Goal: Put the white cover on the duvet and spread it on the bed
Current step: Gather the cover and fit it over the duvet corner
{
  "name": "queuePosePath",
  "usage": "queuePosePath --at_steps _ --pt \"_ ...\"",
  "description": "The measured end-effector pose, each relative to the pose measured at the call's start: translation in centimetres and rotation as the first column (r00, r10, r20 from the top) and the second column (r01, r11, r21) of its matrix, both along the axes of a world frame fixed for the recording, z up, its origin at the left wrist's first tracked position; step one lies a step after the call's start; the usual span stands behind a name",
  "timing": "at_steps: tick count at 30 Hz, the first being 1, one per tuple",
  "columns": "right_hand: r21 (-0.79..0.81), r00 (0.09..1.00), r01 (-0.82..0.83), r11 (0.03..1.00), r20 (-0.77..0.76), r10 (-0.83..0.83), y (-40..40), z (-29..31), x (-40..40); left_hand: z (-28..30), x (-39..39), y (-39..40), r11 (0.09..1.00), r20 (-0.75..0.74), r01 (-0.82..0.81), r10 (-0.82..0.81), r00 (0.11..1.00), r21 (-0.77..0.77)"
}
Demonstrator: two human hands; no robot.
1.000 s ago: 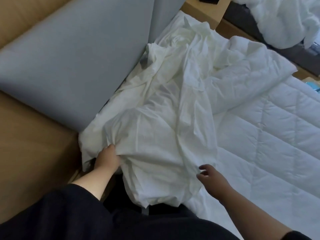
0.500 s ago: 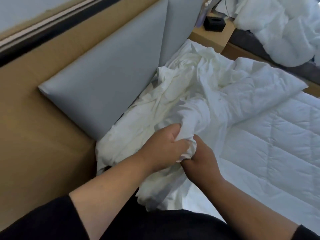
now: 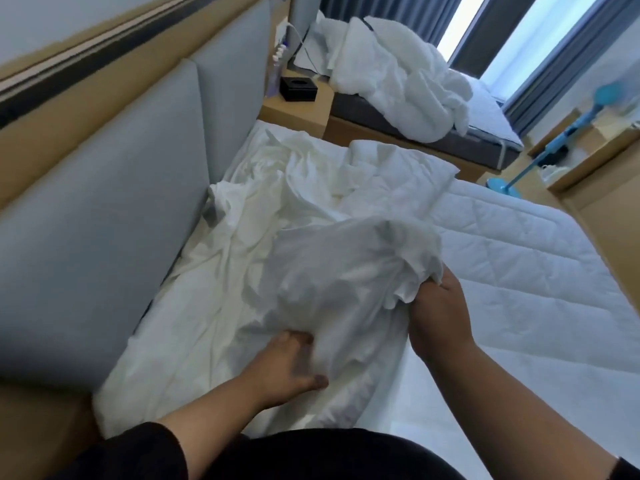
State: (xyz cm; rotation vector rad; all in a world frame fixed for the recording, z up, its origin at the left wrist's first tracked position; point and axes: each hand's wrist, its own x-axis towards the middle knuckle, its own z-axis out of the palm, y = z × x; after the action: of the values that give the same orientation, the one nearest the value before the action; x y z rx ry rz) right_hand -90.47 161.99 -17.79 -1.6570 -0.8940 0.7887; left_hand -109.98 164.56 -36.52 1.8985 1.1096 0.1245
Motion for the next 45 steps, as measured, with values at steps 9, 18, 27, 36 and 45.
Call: queuePosePath --at_steps 9,18,27,36,45 --pt "0.027 0.997 0.037 0.999 -0.071 -0.034 -0.8 -0.3 5.8 -2.5 2.4 3.5 0.931 0.008 -0.344 0.346 0.938 0.124" --pt "0.06 0.972 -0.155 0.986 -0.171 0.163 0.7 -0.1 14.2 -0.1 6.6 3.7 0.605 0.219 -0.787 0.789 0.573 -0.12" --pt "0.01 0.8 -0.506 0.862 -0.369 0.474 2.2 0.0 17.1 28.1 11.6 9.5 0.632 0.595 -0.653 0.352 0.722 0.419" --pt "-0.043 0.747 -0.56 0.827 -0.458 0.482 5.3 -0.5 9.6 32.8 20.9 11.4 0.828 0.273 0.045 -0.235 0.933 0.559" --pt "-0.123 0.756 -0.215 0.969 -0.649 0.085 7.2 -1.5 9.0 15.1 5.4 7.9 0.78 0.325 -0.585 0.507 0.798 0.221"
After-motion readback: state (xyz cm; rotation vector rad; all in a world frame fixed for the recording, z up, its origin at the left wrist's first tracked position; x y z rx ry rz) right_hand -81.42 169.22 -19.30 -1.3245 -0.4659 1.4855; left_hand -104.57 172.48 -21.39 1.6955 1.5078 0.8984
